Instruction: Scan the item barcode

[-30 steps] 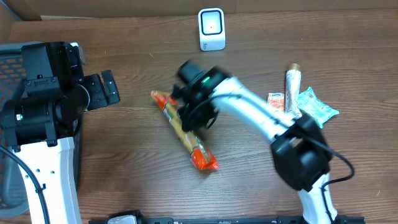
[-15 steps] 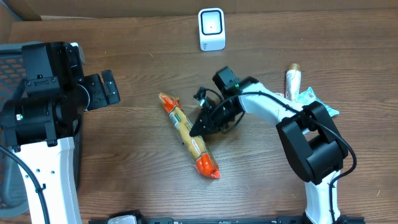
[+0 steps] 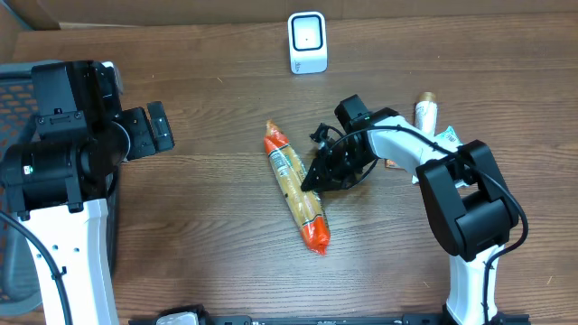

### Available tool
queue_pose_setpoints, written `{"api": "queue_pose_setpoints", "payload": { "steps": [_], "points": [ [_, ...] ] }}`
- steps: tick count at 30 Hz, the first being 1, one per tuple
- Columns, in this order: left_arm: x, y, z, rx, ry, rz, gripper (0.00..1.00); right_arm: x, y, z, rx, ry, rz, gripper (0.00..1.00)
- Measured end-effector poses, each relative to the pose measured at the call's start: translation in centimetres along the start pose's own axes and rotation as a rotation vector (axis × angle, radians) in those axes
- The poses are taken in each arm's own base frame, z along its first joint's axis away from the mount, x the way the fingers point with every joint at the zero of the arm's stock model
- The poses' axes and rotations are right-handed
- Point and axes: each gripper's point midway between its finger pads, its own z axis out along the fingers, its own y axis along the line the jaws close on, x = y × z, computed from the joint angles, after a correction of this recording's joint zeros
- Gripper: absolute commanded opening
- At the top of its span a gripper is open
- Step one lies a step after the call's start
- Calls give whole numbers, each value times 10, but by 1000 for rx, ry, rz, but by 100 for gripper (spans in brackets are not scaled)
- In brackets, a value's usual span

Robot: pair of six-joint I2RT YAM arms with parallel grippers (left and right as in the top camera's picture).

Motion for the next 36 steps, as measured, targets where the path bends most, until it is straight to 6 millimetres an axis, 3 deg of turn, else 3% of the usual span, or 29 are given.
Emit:
{"api": "queue_pose_setpoints", "payload": {
  "steps": [4,10,15,19,22,24,31,36],
  "points": [
    [0,0,0,0,0,0,100,-4,-14,-5,53,-20,20,45],
    [0,0,0,0,0,0,100,-6,-33,-19,132,-37,78,53],
    [0,0,0,0,0,0,100,-19,-49,-66,299,-74,155,53],
    [0,0,0,0,0,0,100,-45,-35,-113,389,-160,128,48],
    [0,0,0,0,0,0,100,-56,-14,-127,419,-200,65,43],
    [0,0,0,0,0,0,100,-52,-3,-119,432,-182,33,42],
    [0,0,0,0,0,0,100,-17,44,-48,465,-32,-128,42],
    [0,0,0,0,0,0,100,4,67,-16,474,32,-211,42]
  ]
}}
